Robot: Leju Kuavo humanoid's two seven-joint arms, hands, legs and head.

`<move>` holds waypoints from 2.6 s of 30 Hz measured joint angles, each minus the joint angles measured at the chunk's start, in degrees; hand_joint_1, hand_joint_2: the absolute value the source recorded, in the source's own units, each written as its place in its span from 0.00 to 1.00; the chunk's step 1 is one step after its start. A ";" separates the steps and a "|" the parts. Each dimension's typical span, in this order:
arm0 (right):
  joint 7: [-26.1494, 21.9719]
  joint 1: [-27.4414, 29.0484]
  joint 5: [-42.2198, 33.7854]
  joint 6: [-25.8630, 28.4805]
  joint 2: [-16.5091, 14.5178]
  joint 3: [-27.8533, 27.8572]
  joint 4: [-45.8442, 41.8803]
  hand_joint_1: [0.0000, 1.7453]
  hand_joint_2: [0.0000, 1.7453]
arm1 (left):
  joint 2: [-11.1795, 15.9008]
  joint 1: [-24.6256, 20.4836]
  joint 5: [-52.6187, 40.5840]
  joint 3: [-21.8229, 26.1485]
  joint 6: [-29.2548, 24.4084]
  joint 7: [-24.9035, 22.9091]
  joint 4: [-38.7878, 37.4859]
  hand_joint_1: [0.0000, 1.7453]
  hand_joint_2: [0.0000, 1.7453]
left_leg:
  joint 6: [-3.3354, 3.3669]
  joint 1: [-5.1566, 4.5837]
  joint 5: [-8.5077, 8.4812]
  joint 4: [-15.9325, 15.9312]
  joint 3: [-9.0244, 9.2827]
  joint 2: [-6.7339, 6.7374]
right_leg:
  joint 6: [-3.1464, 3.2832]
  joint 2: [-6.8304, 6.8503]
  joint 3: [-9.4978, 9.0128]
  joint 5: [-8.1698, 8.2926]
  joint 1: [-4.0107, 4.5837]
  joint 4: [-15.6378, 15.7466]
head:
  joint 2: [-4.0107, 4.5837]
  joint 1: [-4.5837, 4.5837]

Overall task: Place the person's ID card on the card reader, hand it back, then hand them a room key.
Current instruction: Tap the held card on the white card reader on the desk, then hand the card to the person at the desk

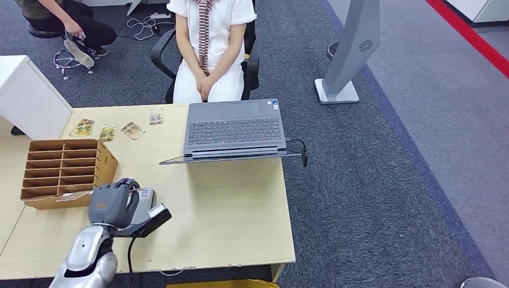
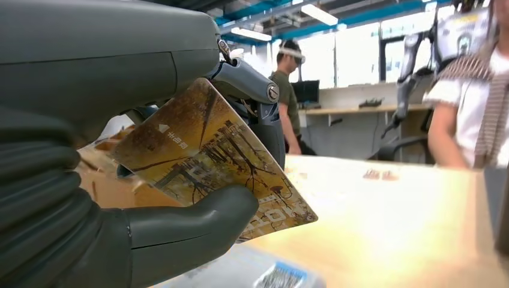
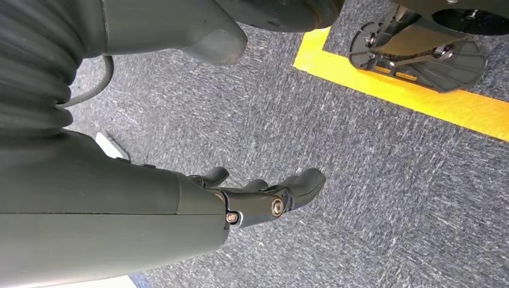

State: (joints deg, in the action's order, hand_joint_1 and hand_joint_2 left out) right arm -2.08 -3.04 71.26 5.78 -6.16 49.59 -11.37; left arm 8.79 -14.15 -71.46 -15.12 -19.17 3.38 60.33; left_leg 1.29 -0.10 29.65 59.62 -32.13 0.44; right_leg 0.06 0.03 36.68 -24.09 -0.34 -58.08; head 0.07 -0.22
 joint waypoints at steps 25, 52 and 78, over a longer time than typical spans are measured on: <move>-0.28 0.01 1.66 -0.35 0.12 0.00 0.01 0.00 1.00 | 1.22 -3.66 -0.57 -2.07 11.81 -3.26 -4.46 1.00 1.00 | -0.17 0.01 -0.11 -0.02 0.10 -0.05 | 0.08 0.05 -0.13 0.06 -0.01 -0.04 | 0.01 0.02; 0.52 0.05 2.15 0.37 0.44 0.01 0.09 0.00 1.00 | 2.73 -3.54 2.76 -1.73 -9.25 -0.71 17.53 1.00 1.00 | -0.23 0.09 -0.17 -0.01 -0.08 -0.08 | 0.18 0.06 0.08 0.17 0.09 -0.03 | 0.01 0.02; 0.25 -0.60 3.86 -0.64 0.43 -1.03 0.28 0.00 1.00 | 3.40 -33.20 -1.90 0.15 -1.72 -5.55 -11.41 1.00 1.00 | -0.35 0.12 -0.49 0.01 -0.44 -0.08 | 0.30 0.07 0.46 0.46 0.13 -0.04 | 0.01 0.02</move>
State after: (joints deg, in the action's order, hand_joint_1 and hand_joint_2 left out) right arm -1.83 -3.65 75.12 5.14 -5.74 48.57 -11.08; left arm 12.19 -47.35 -73.36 -14.97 -20.88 -2.17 48.92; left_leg 0.94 0.02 29.16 59.63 -32.58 0.36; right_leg 0.36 0.09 37.14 -23.63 -0.21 -58.12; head 0.08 -0.20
